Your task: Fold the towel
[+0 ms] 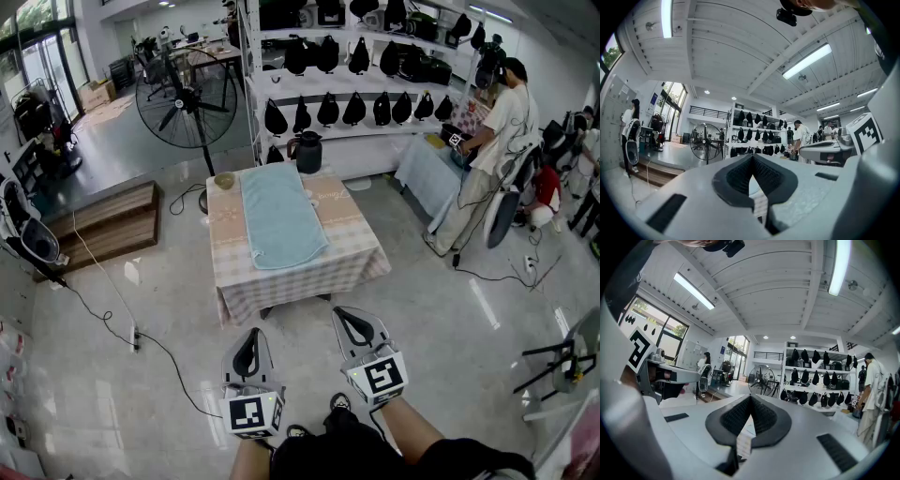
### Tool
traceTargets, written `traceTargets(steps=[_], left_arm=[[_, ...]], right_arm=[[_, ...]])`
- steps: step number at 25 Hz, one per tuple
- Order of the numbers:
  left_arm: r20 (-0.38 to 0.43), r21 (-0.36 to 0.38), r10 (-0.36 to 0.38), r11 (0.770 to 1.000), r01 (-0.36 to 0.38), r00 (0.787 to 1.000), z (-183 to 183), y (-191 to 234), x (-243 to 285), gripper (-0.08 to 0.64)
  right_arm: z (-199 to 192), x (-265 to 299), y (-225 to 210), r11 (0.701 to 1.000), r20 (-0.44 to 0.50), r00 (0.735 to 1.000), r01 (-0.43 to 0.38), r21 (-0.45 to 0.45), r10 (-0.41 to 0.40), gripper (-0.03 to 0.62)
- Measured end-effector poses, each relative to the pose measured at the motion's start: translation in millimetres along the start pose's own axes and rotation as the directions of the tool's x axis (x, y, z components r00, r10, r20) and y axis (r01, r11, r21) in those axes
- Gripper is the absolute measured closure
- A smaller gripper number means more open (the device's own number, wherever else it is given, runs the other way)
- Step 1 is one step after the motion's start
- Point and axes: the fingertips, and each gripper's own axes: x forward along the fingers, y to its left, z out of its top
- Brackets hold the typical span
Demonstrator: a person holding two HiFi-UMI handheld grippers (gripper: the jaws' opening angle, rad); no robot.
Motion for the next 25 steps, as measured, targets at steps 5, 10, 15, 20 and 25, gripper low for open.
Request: traceTargets(steps=[5, 10, 15, 20, 25], left_arm=[[-0.002, 0.008, -0.021, 1.000, 0.021, 1.000, -2.2, 2.3, -14.7, 0.557], [0.012, -0.027, -0.058, 0.998, 0.058, 0.998, -12.4, 5.5, -26.1, 0.506], [-0.066, -0.050, -0.083, 0.996, 0.080, 0.994, -43.3, 13.2, -30.0, 0.307], [-0.087, -0.080, -0.104, 0.992, 0.097, 0.991, -56.1, 21.3, -30.8, 0.304], [-0.101, -0.107, -0.124, 0.988, 0.113, 0.987, -59.8, 27.4, -14.9, 0.304]], right_arm=[[6.4, -5.9, 15.3, 1.000, 0.027, 1.000, 0.004, 0.007, -0.005, 0.589], [-5.0, -11.6, 29.8, 0.999, 0.007, 1.000, -0.006, 0.042, 0.006, 0.575], [-34.0, -14.6, 33.8, 0.999, -0.074, 0.997, -0.023, 0.046, 0.026, 0.367], [-39.9, -15.3, 30.4, 0.999, -0.089, 0.996, -0.002, 0.043, 0.006, 0.347], [-43.6, -7.0, 19.3, 0.998, -0.110, 0.994, 0.029, 0.055, -0.023, 0.347]])
